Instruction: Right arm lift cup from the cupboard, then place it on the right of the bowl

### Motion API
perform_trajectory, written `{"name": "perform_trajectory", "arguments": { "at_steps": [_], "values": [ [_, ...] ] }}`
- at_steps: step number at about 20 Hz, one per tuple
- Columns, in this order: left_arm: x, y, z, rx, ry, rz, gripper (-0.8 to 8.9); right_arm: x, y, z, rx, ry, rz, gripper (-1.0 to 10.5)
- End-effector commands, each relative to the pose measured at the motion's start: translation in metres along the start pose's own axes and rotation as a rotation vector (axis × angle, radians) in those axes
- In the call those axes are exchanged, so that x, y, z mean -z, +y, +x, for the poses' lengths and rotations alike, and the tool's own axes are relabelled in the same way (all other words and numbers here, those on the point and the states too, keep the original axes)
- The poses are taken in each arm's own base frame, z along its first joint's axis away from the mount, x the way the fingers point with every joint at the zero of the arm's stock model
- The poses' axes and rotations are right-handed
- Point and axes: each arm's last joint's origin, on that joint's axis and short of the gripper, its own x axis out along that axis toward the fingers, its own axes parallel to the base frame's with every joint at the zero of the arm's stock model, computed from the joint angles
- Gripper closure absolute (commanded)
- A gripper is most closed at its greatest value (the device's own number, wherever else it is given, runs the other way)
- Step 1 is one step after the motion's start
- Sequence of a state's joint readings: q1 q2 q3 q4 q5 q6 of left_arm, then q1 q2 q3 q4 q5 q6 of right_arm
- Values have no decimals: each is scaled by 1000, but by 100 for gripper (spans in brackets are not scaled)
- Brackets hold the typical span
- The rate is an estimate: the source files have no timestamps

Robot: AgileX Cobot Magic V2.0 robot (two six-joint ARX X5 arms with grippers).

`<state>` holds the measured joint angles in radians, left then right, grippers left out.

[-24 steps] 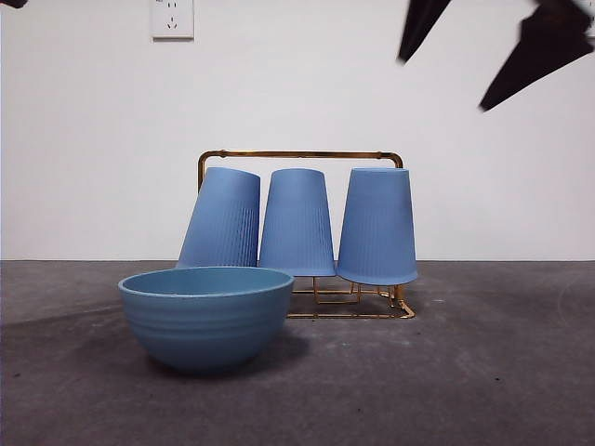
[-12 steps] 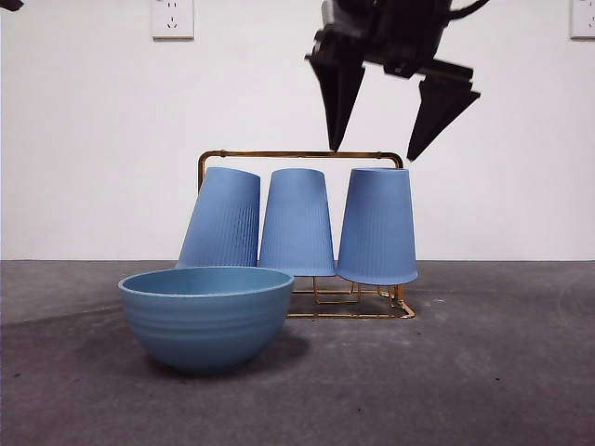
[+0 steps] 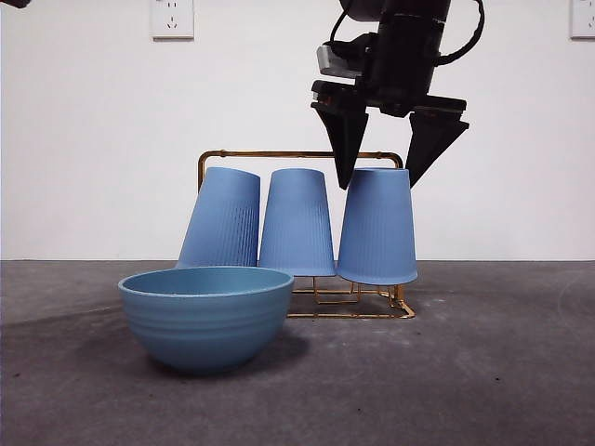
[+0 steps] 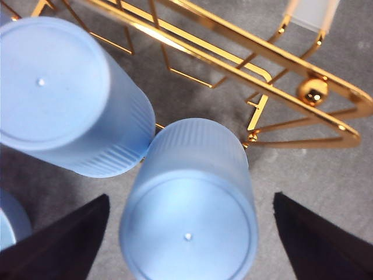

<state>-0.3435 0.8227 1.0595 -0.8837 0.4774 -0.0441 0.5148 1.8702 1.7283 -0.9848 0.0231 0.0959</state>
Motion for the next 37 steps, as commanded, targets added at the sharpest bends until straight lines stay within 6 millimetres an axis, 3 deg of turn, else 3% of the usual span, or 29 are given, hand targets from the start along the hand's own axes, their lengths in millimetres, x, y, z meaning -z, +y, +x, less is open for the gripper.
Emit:
{"name": "perform_trajectory", "arguments": {
  "at_steps": [1, 5, 10, 14, 22, 26, 30, 34, 37],
  "values": [
    [-6, -3, -3, 11, -22, 17, 313, -4, 0, 5, -6, 10, 26, 522],
    [-6, -4, -3, 19, -20, 23, 313, -3, -2, 8, -27, 30, 40, 524],
    [-6, -5, -2, 21, -20, 26, 313, -2, -2, 8, -49, 50, 58, 692],
    [-6, -5, -2, 21, -22, 27, 313, -2, -2, 5, -36, 45, 67, 740],
    [-8, -3, 3, 28, -14, 28, 313, -10, 2, -42, -48, -5, 60, 740],
    [-11, 3, 23, 39, 37, 13, 313, -1, 6, -72, -43, -38, 49, 740],
    [-9, 17, 55, 41, 100, -16, 313, 12, 15, -107, -41, -98, 19, 740],
    [-11, 28, 84, 126, 160, -54, 313, 33, 26, -134, -55, -115, -26, 740],
    [-13, 37, 105, 156, 183, -76, 313, 57, 30, -142, -77, -149, -52, 740]
  ]
}}
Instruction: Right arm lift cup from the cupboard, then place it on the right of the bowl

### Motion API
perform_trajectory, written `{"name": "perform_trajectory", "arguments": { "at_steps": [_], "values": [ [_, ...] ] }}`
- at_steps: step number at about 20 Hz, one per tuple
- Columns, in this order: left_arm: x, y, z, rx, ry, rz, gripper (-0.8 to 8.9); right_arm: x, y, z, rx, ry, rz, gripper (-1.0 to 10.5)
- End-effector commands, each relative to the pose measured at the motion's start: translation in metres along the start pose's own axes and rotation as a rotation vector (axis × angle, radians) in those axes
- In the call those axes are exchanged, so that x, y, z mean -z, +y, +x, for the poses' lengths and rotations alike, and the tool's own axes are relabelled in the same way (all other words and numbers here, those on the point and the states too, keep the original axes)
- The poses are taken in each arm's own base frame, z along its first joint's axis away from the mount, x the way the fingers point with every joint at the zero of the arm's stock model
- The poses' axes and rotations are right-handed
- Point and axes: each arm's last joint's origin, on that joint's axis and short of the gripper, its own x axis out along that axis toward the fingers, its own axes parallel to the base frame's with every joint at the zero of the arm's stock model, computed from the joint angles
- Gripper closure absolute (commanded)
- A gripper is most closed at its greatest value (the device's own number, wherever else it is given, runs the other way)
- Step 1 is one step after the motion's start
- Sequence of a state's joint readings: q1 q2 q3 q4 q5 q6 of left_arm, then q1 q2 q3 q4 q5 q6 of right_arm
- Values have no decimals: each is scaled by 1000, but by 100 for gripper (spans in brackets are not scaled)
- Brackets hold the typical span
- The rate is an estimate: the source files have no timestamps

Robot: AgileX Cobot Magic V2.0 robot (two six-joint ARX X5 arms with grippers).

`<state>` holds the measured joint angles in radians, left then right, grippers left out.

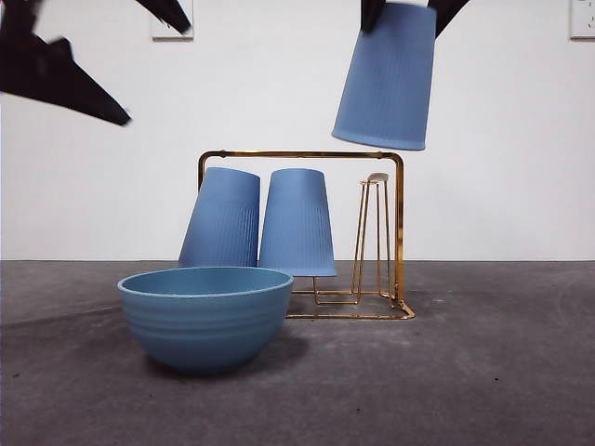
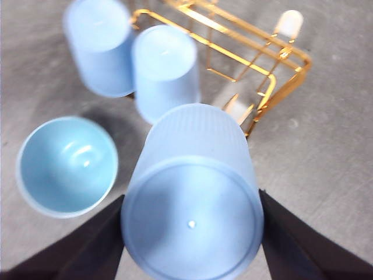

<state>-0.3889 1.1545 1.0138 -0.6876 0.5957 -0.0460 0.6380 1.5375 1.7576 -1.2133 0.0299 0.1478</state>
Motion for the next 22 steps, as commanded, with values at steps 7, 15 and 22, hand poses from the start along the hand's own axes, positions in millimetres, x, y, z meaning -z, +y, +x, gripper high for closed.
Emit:
{"name": "perform_trajectory", "arguments": {
  "at_steps": [7, 15, 22],
  "values": [
    [-12, 30, 55, 213, 65, -97, 313, 84, -8, -2, -84, -166, 10, 740],
    [-13, 68, 86, 469, 102, -290, 314, 140, -33, 44, -476, -378, 160, 740],
    [-15, 79, 91, 499, 88, -345, 317, 149, -56, 81, -646, -411, 245, 740]
  ]
}}
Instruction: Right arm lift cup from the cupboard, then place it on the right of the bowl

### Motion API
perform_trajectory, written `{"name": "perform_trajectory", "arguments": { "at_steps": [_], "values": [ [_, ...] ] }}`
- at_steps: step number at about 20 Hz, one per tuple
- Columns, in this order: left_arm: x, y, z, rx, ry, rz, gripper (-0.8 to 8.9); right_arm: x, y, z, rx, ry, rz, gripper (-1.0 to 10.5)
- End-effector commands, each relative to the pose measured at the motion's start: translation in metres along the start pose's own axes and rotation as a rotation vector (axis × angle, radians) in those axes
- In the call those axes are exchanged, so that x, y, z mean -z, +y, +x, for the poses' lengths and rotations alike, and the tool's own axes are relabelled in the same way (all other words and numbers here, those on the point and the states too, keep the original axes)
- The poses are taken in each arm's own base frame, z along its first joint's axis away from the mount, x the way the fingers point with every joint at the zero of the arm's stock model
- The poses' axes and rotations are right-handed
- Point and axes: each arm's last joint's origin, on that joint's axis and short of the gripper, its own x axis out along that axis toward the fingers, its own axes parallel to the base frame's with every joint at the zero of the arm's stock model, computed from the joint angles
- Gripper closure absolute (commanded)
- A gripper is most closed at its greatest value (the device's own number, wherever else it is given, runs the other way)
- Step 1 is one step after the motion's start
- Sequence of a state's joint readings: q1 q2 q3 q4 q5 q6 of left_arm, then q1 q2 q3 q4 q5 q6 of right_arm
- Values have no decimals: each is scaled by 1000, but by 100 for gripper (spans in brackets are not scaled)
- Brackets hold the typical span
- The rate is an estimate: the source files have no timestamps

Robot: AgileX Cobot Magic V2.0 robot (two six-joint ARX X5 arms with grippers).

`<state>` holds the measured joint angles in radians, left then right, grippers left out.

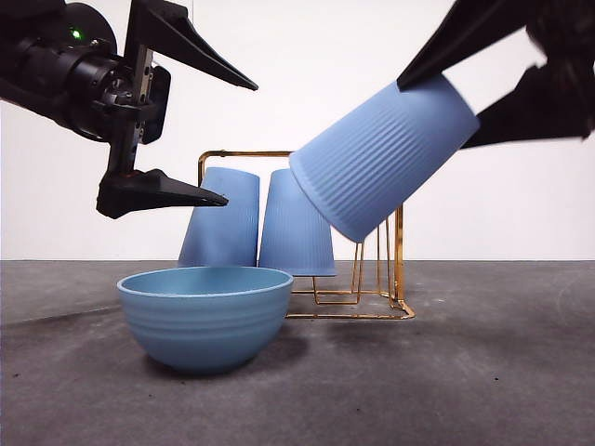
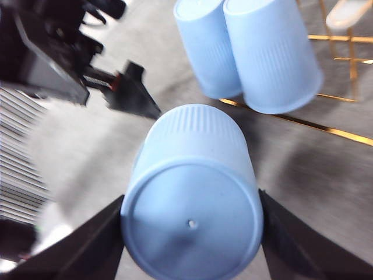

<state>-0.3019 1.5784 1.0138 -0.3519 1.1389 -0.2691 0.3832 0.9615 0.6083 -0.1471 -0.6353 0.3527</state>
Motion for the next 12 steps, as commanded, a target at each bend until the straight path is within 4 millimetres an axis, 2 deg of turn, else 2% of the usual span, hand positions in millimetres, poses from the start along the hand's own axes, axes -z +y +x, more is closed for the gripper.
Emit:
{"name": "perform_trajectory", "arguments": {
  "at_steps": [1, 8, 12],
  "values": [
    [-4, 4, 5, 19, 1, -18, 317, -4, -8, 6, -83, -19, 44, 740],
    [-12, 21, 19, 57, 2, -92, 318, -7, -34, 39, -215, 38, 110, 740],
    [-13, 20, 25, 112, 24, -104, 339, -6, -41, 48, -243, 47, 128, 740]
  ]
}}
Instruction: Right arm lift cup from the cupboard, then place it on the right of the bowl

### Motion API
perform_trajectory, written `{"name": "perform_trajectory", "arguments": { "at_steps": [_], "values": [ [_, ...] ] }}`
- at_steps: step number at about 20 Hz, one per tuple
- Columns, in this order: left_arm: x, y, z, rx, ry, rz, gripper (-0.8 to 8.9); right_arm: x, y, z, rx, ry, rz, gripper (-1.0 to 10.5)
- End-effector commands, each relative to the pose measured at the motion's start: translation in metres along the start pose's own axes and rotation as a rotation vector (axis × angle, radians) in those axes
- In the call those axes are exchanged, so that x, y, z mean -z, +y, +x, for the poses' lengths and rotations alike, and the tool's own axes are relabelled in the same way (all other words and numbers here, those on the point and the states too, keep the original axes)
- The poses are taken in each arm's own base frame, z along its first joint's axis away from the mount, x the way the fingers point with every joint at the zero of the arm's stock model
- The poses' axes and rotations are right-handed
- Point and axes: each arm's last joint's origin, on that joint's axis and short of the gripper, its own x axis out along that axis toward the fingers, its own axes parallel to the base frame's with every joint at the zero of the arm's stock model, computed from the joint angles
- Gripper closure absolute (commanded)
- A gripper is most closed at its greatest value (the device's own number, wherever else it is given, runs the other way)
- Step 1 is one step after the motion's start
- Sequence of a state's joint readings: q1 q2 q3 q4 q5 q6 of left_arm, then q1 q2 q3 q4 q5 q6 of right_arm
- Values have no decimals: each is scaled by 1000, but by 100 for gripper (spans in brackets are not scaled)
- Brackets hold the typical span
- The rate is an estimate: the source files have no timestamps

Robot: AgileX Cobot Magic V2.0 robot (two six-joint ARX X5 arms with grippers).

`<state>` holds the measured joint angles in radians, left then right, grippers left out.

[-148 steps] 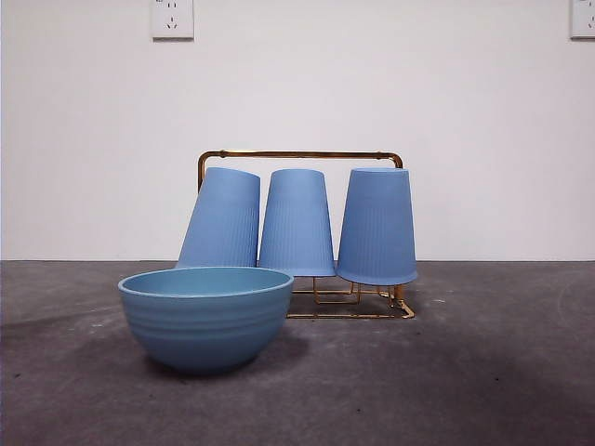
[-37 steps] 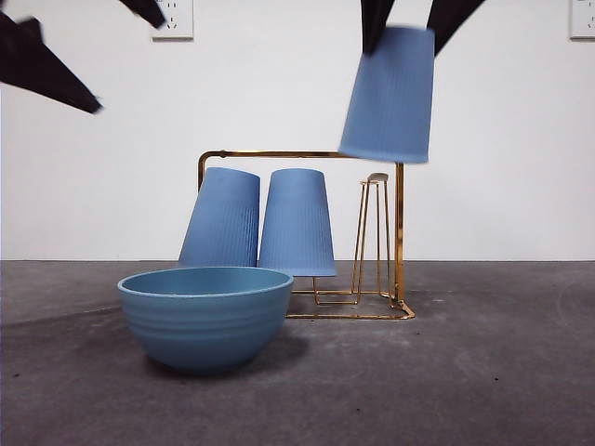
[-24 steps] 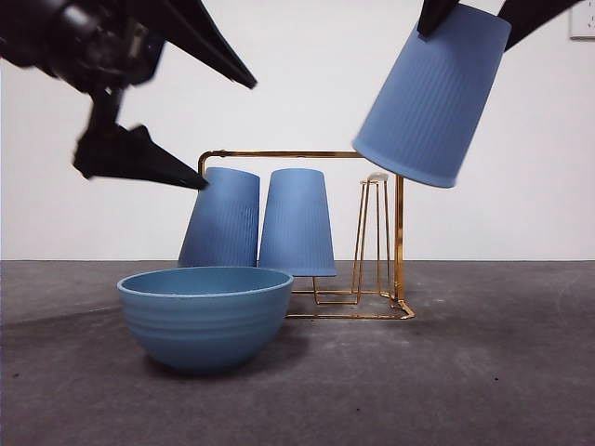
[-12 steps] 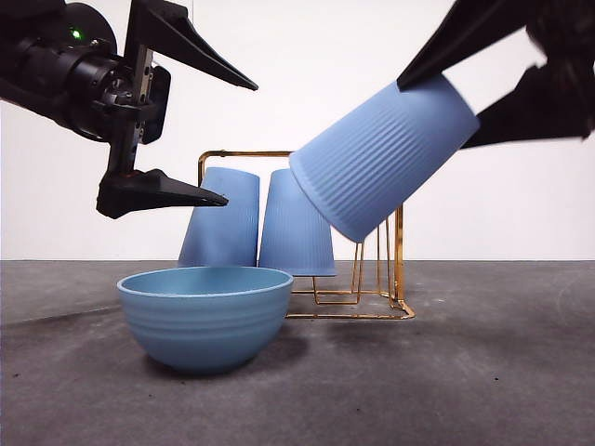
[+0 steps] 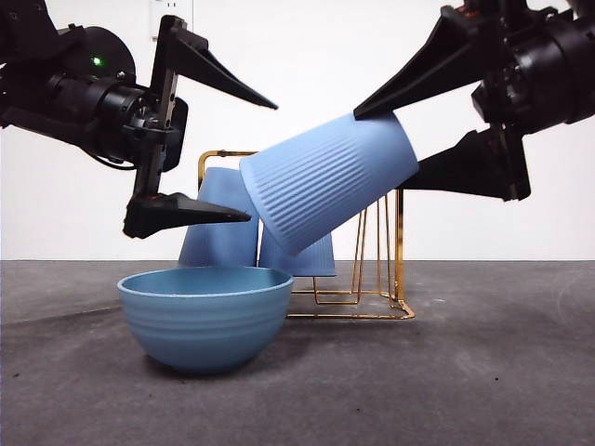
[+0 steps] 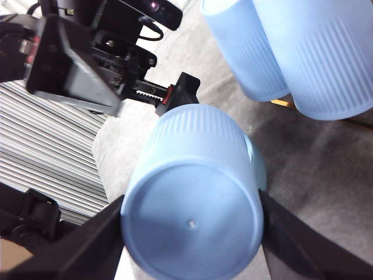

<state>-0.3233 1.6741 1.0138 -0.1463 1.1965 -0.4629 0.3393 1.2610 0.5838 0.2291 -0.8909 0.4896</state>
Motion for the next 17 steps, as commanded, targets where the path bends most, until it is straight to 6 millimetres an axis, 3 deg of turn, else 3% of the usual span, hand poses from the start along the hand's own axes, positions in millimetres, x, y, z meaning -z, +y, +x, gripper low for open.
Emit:
{"name": "perform_trajectory", "arguments": {
  "at_steps": [1, 11, 16, 17],
  "values": [
    [-1, 0, 9, 53, 39, -13, 371, -2, -3, 5, -33, 9, 18, 740],
    [0, -6, 21, 100, 82, 10, 801, -4, -2, 6, -62, 4, 15, 740],
    [0, -9, 21, 148, 102, 27, 803, -4, -2, 6, -61, 3, 16, 730],
    [0, -9, 21, 154, 104, 25, 803, -4, -2, 6, -61, 3, 19, 687]
  ]
}}
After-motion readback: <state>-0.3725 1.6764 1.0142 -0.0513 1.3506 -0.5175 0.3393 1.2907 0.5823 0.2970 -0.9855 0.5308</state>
